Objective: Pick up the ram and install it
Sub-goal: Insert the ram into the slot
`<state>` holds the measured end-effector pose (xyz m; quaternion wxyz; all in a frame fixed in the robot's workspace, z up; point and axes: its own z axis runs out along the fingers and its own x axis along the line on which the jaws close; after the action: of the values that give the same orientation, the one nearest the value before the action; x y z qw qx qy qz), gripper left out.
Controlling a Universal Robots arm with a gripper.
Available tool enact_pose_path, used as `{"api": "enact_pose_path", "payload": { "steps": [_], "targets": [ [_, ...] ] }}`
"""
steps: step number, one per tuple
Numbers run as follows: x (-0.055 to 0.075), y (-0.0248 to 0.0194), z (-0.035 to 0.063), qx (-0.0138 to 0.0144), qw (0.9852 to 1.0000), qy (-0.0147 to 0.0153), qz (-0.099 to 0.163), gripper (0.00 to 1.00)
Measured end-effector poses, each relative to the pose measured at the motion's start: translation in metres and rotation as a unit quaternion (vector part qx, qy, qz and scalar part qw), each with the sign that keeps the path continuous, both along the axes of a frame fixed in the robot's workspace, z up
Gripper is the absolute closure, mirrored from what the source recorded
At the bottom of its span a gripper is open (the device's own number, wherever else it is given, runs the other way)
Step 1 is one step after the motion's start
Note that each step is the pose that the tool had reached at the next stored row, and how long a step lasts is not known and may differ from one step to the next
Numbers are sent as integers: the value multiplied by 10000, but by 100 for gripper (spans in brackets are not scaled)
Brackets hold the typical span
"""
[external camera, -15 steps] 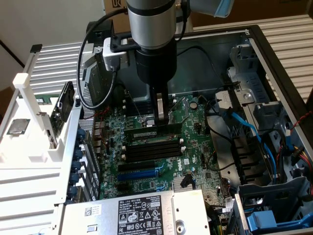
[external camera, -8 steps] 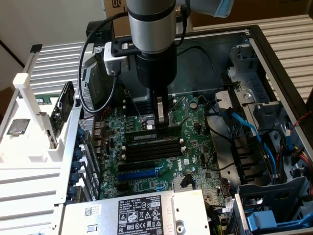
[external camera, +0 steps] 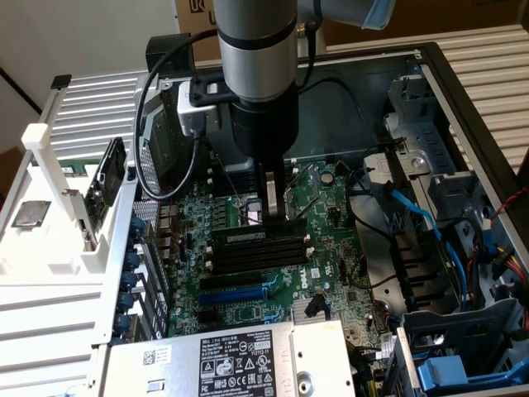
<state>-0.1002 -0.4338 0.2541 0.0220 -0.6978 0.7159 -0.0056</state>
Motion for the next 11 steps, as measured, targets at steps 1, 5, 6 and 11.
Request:
{"api": "enact_pose_path", "payload": {
  "steps": [1,5,6,11],
  "targets": [
    [0,-3,-4,0,10000,0,1,88],
    [1,-13,-14,0,10000,1,1,88],
    [1,-20,-15,1,10000,0,4,88],
    [0,-50,-17,1,10000,0,27,88]
  ]
}}
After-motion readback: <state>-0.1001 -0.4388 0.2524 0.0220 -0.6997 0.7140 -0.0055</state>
